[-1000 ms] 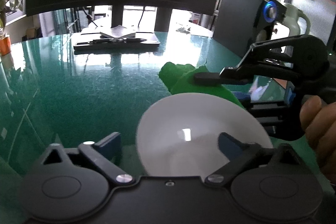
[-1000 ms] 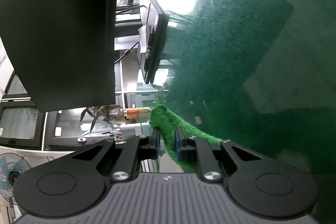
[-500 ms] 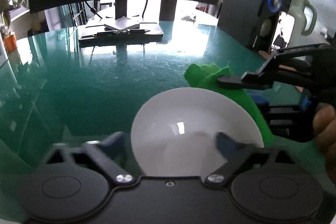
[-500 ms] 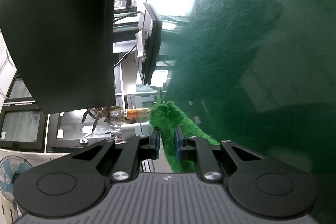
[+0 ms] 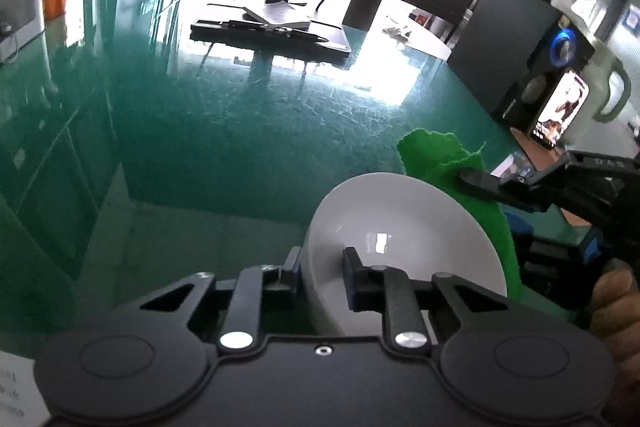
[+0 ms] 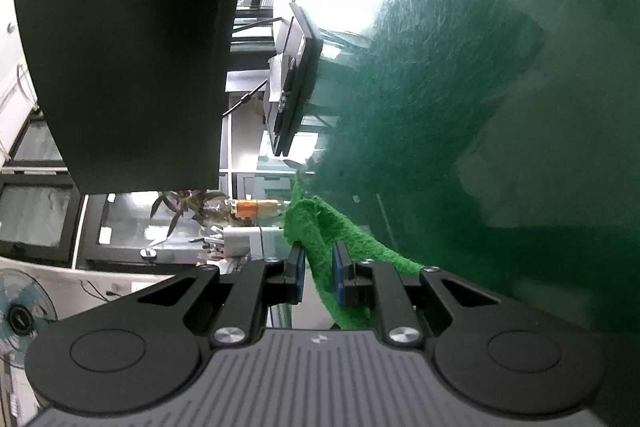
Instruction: Clean bowl
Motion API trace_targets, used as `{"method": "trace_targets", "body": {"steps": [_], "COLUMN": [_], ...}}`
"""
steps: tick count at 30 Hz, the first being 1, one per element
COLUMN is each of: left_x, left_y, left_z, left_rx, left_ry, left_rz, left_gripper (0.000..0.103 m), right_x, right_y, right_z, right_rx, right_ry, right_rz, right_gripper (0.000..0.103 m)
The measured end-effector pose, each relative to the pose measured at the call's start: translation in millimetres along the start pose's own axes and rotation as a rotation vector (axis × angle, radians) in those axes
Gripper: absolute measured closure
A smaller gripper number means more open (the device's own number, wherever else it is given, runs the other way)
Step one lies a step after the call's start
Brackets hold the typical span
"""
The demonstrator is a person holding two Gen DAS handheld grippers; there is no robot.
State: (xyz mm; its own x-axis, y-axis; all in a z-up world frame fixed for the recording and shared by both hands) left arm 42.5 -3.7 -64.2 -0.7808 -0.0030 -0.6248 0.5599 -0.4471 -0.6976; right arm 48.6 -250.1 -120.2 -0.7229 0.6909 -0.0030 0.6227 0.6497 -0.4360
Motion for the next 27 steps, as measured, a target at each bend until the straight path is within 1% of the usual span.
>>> {"method": "trace_targets", "body": {"steps": [5,10,12,14,18,20,24,27], "left_x": [-1.8,-5.1,-6.1,-7.4,-6.5,-6.9,-5.6,-6.1], "left_y": [4.2,6.8,6.4,7.9,9.2,10.9,9.8,9.7], "left_z": [5.4,2.1,-0.7,-1.1,2.4,5.7,6.7,5.7], "left_rx": [0.005,0.029,0.041,0.047,0.042,0.031,0.025,0.026], "left_ry": [0.049,0.048,0.041,0.058,0.093,0.115,0.12,0.111], "left_rz": [-0.01,-0.016,-0.018,-0.02,-0.018,-0.02,-0.022,-0.023], "left_gripper": [0.081,0.081,0.081,0.081,0.08,0.079,0.079,0.079], "right_x": [-3.9,-5.2,-4.5,-3.7,-0.1,-0.3,-6.7,-11.2], "right_y": [12.5,39.8,34.0,21.9,-1.0,-3.5,19.6,41.0], "right_z": [-10.3,-30.8,-28.2,-20.5,2.6,9.2,-4.4,-13.9], "right_rx": [0.008,0.015,0.011,0.008,0.039,0.035,0.02,0.003], "right_ry": [-0.03,-0.108,-0.109,-0.097,-0.045,-0.02,-0.046,-0.041], "right_rz": [0.004,-0.015,-0.01,0.003,0.029,0.029,0.012,-0.022], "right_gripper": [0.087,0.088,0.088,0.088,0.089,0.089,0.089,0.089]}}
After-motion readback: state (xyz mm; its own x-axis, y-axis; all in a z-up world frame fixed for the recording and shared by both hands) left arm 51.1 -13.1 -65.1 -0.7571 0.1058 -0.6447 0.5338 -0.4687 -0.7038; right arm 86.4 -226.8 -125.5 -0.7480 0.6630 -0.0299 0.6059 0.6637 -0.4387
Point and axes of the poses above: each gripper's, at about its wrist camera, not at the fingertips, and y roughly the way its jaws point, z to its right, x to its underside, the point moved 3 cm from there along y, roughly the way its jaws point, and after that the axes turned 7 degrees about x, right-handed, at the moved point
